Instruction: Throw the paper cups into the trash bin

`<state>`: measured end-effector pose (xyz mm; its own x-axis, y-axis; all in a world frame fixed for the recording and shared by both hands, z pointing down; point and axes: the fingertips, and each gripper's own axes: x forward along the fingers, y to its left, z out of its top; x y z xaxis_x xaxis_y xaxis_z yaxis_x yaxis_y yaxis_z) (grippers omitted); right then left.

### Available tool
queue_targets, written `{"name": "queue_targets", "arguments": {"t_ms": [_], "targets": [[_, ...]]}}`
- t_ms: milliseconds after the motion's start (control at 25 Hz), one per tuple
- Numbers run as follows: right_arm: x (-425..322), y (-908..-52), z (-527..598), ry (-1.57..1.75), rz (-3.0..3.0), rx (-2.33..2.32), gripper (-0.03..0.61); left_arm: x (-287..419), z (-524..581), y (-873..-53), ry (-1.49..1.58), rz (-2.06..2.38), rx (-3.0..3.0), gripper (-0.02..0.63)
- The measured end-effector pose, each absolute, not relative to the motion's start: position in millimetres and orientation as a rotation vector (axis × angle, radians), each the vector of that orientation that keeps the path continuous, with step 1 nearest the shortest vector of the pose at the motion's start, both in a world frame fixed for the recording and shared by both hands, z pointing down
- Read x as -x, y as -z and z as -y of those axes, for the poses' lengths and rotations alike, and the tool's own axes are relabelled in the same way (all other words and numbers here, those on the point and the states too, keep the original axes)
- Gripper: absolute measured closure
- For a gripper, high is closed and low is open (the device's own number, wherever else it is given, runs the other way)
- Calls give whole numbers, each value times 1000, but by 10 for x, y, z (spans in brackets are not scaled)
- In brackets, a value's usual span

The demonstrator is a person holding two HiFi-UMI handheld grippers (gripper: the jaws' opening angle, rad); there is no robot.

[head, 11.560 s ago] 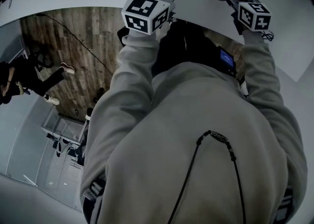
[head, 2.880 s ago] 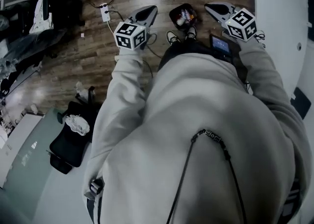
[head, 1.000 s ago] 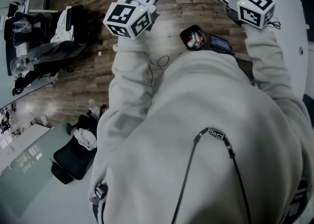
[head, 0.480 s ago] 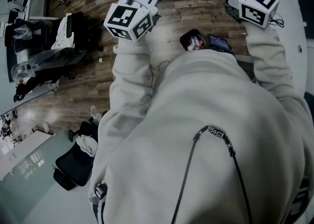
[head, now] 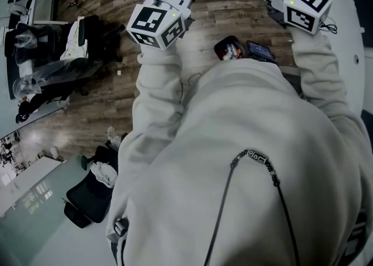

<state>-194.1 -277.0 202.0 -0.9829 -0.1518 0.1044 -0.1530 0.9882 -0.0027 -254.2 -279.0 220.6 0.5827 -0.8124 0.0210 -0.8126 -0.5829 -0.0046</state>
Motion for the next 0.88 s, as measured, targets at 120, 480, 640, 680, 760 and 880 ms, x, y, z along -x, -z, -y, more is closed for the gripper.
{"name": "queue_targets", "arguments": {"t_ms": [120,480,640,680,760,880], "targets": [[1943,-2024,2797,-18,3029,-241,558,2551,2807,-2210,-31,1429,-2791,618],[1931,-2064,2833,-20,3028,-246,558,2549,2843,-2243,-31,1425,-2789,618],[1925,-2083,2843,-18,3025,-246,558,2538,2858,-2253,-28,1423,-2790,618],[1924,-2088,2846,-18,3025,-246,558,2537,2859,-2257,-28,1422,-2790,618],[1925,-2097,2864,-16,3024,-246,558,2540,2870,-2265,-28,1423,-2790,618],[1926,-2100,2901,-17,3022,-243,558,2540,2906,-2269,-27,1423,-2786,618]]}}
